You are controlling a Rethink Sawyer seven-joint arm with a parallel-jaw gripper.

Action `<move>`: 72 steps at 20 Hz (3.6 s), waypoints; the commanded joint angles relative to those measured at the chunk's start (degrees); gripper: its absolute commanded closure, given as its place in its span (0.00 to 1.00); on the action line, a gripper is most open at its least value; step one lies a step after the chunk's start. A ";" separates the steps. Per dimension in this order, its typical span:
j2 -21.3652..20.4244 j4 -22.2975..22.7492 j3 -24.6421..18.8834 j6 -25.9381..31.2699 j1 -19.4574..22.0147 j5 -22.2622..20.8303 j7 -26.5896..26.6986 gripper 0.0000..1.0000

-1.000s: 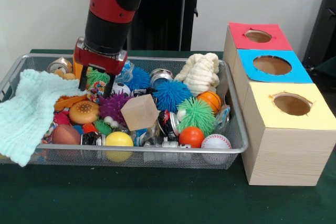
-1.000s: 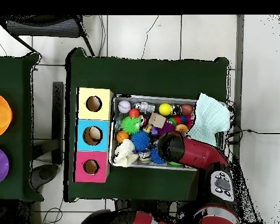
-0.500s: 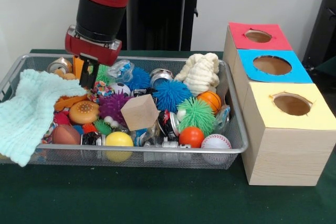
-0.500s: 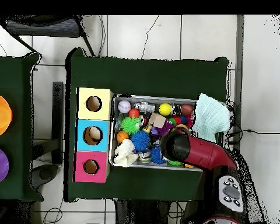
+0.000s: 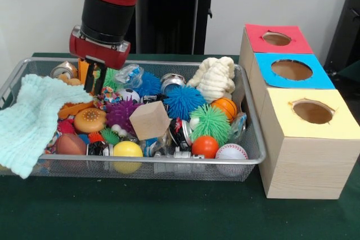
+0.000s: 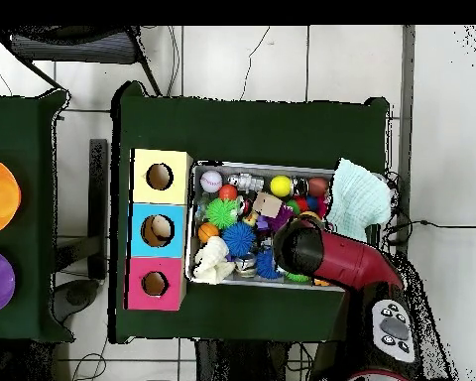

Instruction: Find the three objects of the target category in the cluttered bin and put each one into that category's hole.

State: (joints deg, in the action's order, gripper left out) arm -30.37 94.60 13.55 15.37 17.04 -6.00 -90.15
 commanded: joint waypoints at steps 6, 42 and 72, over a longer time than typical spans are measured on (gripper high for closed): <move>2.95 3.84 -5.96 6.86 1.97 0.11 -5.44 0.00; 8.76 9.46 -17.40 0.11 12.03 3.21 -8.66 0.00; -6.57 15.45 -19.17 9.74 12.08 5.17 -6.80 1.00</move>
State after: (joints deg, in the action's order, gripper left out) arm -35.11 104.27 1.02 19.48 28.77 -3.16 -90.15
